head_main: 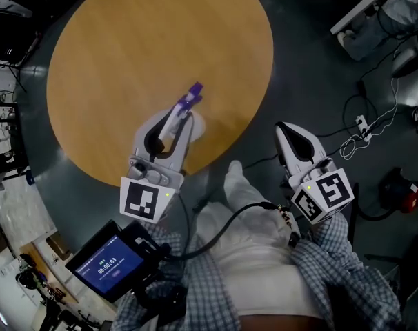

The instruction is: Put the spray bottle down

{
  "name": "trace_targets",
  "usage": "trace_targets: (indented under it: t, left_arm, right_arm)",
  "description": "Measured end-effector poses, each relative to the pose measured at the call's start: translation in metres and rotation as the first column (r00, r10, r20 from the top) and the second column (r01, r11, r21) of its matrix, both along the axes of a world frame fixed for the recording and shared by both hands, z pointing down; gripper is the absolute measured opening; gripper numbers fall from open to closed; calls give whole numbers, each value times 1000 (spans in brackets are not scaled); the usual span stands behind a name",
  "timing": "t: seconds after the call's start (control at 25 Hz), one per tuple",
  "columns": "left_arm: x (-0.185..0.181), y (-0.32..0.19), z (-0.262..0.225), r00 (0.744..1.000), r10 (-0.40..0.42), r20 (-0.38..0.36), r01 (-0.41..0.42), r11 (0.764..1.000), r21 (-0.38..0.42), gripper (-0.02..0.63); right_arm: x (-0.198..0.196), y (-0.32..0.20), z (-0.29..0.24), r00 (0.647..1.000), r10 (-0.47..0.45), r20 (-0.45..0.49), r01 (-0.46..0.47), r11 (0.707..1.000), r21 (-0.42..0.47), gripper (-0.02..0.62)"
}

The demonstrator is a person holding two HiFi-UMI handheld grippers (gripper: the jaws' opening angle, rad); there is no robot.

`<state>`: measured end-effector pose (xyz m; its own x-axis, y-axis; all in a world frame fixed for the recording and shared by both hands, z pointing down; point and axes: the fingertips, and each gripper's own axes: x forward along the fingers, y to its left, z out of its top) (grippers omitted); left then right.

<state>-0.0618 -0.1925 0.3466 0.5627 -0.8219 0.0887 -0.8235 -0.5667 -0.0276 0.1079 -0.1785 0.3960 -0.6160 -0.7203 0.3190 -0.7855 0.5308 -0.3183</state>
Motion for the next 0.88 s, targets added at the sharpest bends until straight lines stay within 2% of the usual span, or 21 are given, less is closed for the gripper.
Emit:
trace_targets:
  t: [0.36, 0.88]
  left_arm:
    - [-3, -4, -2, 1000, 13, -15, -13, 1000, -1, 89]
    - [-1, -5, 7, 999, 31, -22, -31, 999, -32, 210]
  right_arm:
    - [-1, -2, 1, 1000, -9, -4, 9, 1000, -4, 3]
    - [-2, -1, -3, 1000, -8, -7, 8, 1000, 4, 3]
